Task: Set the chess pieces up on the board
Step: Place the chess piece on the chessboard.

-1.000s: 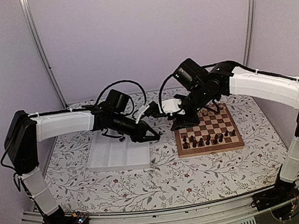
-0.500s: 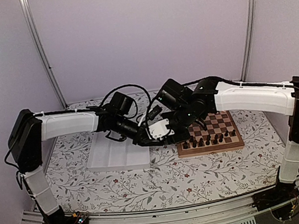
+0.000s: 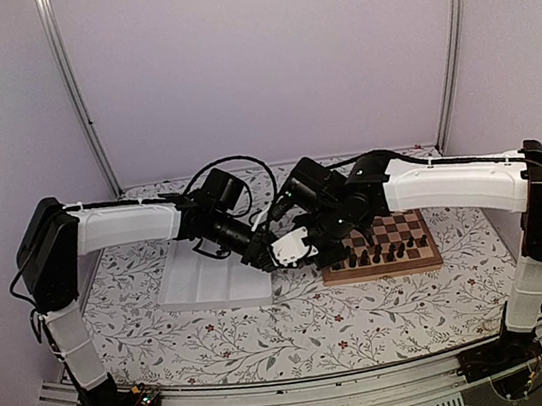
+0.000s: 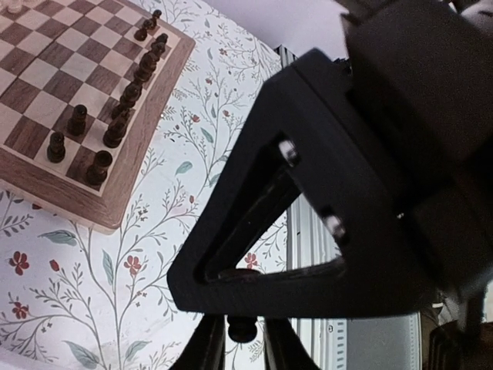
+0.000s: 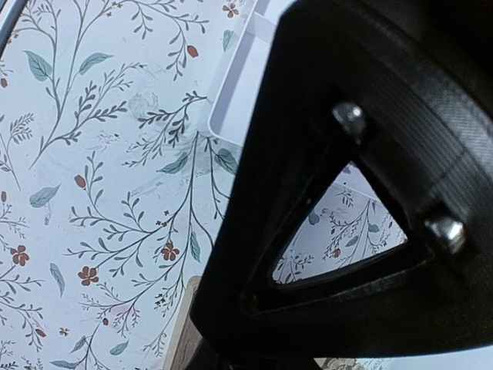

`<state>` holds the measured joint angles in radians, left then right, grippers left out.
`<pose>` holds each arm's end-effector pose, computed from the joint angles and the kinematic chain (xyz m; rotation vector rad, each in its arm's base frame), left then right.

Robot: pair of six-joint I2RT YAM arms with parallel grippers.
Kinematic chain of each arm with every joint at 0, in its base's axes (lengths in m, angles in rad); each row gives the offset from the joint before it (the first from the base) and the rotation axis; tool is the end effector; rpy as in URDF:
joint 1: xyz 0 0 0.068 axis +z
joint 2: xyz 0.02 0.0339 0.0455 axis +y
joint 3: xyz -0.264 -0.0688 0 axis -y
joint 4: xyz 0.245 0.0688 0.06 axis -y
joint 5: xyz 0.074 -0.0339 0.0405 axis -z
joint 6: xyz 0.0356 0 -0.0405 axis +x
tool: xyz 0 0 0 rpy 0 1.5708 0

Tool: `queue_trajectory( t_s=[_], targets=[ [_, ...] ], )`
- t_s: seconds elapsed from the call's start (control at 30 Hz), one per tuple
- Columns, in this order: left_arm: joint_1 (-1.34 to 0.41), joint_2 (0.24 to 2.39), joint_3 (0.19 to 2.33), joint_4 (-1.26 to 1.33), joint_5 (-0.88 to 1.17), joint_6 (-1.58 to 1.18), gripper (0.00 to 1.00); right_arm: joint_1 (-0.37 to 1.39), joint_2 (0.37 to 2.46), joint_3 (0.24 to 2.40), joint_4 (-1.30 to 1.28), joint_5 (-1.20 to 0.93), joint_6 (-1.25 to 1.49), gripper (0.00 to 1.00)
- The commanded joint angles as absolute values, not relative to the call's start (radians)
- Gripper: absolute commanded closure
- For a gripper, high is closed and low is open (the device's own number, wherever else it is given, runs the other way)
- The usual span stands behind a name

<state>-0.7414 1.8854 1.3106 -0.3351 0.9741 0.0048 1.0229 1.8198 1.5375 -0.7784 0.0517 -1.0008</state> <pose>0.2734 -0.2903 0.2075 1.3125 2.1273 -1.5189 0.2050 0.3324 0.2631 -2.2207 1.4099 -0.0604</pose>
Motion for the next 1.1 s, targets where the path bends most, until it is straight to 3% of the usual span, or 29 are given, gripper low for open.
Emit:
queue_trajectory(
  t_s=[0.0,0.17,0.33,0.53,0.77,1.07],
  targets=[
    [-0.750,1.841,1.314,-0.323,0.913,0.018,0.77,1.015,1.780,1.497,-0.741,0.052,-0.951,0.93],
    [-0.750,1.685,1.191,-0.173,0.737,0.063,0.66,0.924,1.695,1.449,-0.700,-0.173,-0.854,0.93],
    [-0.782,1.539,1.047,0.120,0.561,0.077,0.65,0.782,1.572,1.364,-0.632,-0.484,-0.744,0.93],
    [-0.952,1.475,1.003,0.283,0.317,0.238,0.62,0.660,1.498,1.277,-0.577,-0.809,-0.653,0.93],
    [-1.015,1.573,1.095,0.348,0.305,0.213,0.61,0.650,1.475,1.245,-0.568,-0.907,-0.646,0.93],
    [-1.029,1.634,1.167,0.281,0.320,0.210,0.69,0.644,1.430,1.218,-0.563,-0.936,-0.650,0.93]
  ],
)
